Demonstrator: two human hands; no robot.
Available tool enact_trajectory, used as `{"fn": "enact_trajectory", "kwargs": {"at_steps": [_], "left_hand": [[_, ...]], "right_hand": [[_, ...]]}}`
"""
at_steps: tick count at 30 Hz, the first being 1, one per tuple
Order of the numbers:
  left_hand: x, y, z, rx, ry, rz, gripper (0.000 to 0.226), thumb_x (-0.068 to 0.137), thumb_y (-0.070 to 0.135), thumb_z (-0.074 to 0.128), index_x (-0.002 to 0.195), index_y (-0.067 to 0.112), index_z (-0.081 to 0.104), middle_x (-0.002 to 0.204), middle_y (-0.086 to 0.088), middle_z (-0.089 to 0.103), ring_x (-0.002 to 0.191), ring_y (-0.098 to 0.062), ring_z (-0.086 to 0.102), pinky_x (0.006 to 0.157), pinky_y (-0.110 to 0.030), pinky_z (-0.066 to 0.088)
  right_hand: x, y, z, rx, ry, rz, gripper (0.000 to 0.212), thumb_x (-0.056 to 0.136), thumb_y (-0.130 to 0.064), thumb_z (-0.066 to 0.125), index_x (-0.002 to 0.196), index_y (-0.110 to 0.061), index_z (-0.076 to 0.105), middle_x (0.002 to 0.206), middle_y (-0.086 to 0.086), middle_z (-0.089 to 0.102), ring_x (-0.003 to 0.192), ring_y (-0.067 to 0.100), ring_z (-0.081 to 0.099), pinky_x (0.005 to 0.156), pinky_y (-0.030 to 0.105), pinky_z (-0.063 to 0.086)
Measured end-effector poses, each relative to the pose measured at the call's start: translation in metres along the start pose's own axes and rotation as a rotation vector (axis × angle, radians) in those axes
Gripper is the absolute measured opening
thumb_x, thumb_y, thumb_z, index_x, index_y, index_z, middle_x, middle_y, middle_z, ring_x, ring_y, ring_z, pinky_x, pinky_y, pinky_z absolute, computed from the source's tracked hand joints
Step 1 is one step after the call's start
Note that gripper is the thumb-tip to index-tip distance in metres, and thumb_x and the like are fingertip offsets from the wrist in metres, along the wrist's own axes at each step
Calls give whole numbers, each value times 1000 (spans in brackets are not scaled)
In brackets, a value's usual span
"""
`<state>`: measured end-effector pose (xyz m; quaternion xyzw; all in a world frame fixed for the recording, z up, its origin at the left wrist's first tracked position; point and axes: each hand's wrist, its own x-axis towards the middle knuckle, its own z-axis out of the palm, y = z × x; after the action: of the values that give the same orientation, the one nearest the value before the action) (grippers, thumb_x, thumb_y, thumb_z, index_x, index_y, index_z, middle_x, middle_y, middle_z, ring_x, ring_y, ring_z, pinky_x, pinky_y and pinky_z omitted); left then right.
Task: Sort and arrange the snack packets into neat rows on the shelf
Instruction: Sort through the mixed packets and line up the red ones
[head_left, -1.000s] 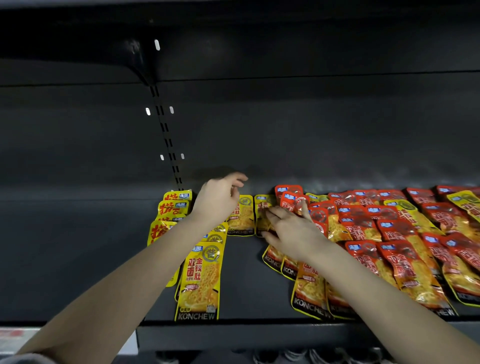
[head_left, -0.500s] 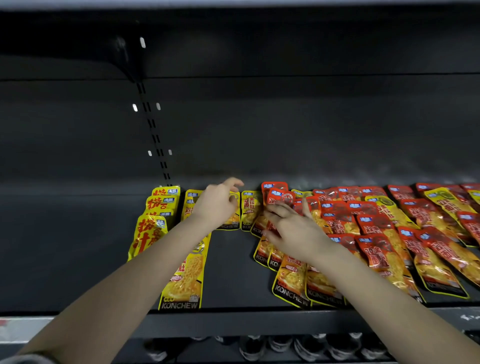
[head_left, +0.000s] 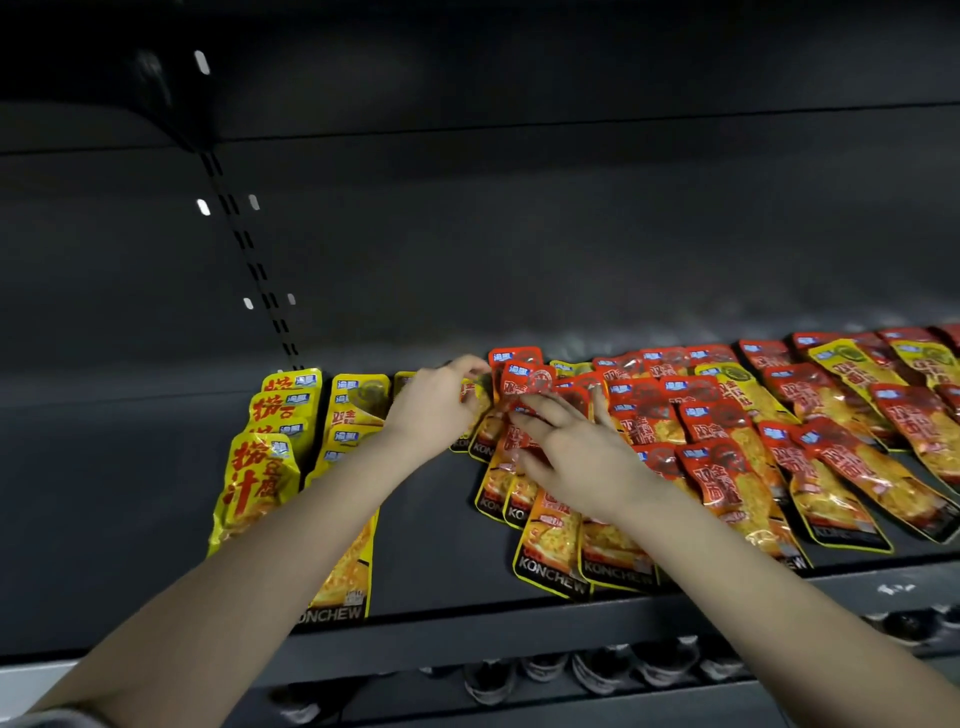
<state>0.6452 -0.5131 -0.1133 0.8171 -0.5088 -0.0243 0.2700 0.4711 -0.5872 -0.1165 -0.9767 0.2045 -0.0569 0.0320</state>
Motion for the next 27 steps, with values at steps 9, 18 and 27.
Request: {"fn": "enact_trajectory", "kwargs": {"at_steps": [9,18,27], "left_hand": [[26,53,27,-96,28,157,35,82,10,54,111,28,61,107,4,69,97,-22,65,85,-38,51],[49,121,67,-81,0,298,33,82,9,56,110,25,63,108,-1,70,96,-23,65,87,-37,51],[68,175,105,-79,-77,350,33,83,14,57,113,26,62,112,1,69,100,-21,64,88,-37,50]], "right_hand": [[-24,39,-13,75,104,94,55,95,-52,26,144,-28,31,151,-8,26,139,11,26,112,59,0],[-65,100,-18,80,116,246,50,96,-45,35,143,-28,31,150,-8,26,139,11,24,112,58,-1],[-95,156,-30,83,113,329,52,97,-45,35,145,-29,27,151,-8,25,140,12,23,111,59,-2]]}}
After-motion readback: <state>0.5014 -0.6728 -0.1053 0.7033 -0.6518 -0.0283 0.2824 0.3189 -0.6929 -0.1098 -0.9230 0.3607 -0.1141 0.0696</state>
